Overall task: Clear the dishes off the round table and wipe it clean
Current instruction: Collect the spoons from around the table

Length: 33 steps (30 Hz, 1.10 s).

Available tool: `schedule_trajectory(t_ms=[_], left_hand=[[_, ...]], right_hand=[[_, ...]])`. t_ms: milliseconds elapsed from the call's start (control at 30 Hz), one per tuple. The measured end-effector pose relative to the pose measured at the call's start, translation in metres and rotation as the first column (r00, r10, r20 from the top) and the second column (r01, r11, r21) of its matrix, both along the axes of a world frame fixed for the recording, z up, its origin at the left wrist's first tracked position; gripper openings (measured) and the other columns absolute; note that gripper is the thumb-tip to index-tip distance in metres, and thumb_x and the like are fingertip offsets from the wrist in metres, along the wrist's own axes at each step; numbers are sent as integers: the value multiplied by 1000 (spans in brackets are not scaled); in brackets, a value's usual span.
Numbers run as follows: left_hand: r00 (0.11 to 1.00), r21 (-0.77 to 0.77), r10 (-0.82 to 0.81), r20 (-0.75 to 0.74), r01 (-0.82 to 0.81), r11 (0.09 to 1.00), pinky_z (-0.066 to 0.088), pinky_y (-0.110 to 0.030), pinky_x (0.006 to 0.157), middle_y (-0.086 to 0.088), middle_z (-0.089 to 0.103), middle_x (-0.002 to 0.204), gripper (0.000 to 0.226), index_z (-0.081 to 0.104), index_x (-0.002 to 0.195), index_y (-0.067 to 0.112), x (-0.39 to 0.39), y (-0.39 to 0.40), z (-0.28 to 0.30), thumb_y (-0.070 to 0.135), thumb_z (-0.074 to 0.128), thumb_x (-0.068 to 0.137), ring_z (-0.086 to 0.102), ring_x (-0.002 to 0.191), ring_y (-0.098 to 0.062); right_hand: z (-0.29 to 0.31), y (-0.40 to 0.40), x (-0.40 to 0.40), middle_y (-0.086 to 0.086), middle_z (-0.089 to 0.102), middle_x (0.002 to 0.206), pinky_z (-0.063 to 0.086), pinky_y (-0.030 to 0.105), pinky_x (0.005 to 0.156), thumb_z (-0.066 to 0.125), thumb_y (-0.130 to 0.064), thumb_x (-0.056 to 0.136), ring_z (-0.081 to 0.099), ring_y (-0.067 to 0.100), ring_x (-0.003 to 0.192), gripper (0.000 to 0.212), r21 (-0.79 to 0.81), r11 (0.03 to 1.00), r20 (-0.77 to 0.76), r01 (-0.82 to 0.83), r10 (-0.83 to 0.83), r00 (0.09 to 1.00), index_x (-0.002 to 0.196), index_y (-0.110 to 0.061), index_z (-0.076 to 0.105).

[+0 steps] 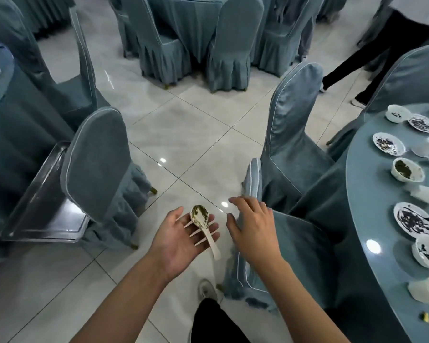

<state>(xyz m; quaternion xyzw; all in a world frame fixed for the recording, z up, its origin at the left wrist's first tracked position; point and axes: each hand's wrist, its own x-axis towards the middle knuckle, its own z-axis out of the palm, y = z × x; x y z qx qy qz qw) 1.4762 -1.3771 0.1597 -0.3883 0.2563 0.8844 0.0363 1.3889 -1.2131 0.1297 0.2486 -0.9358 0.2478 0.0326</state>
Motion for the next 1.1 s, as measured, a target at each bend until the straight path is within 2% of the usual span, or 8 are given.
schedule_trajectory(t_ms=[133,300,533,667,933,1100], left_hand=[[999,-15,-46,-3,46,999,50,-56,100,-28,62,133,59,52,139,-4,-46,-37,-5,43,40,104,61,115,-43],[987,-43,-158,7,158,987,47,-56,103,-27,63,132,55,59,128,-2,-133,-75,-5,43,41,104,58,118,-42],[952,-50,-306,2,306,951,52,-55,95,-28,63,131,52,61,124,-2,-248,-96,5,41,43,103,60,114,-43],[909,-30,-415,27,416,909,49,-57,99,-29,62,131,50,64,117,-3,-303,-88,5,40,43,102,58,115,-44],[786,-38,-618,8,618,785,45,-58,105,-31,59,134,49,58,123,-3,-460,-70,6,39,42,102,58,115,-43],[673,-54,-739,20,739,672,51,-55,97,-28,65,124,53,56,130,-3,-561,-60,14,40,41,103,61,107,-41]], right_hand=[[-14,-31,-43,-8,56,128,41,36,97,60,-34,94,52,18,114,36,9,999,-9,38,-38,999,129,-29,58],[-26,-55,-111,-7,53,138,36,37,104,60,-36,93,49,20,124,40,22,987,12,160,-160,987,133,-32,54],[-25,-71,-202,-8,53,138,36,38,104,57,-39,93,49,19,123,42,31,945,47,325,-327,944,134,-32,53],[-19,-65,-244,-7,55,135,39,39,102,58,-40,93,51,19,121,41,44,909,34,415,-417,908,133,-31,54],[-20,-46,-345,-5,56,130,41,41,97,52,-41,91,54,21,116,43,49,789,33,613,-614,788,132,-30,54],[-16,-44,-410,-8,53,132,39,40,100,54,-40,92,52,19,117,43,66,676,63,734,-737,673,134,-32,52]])
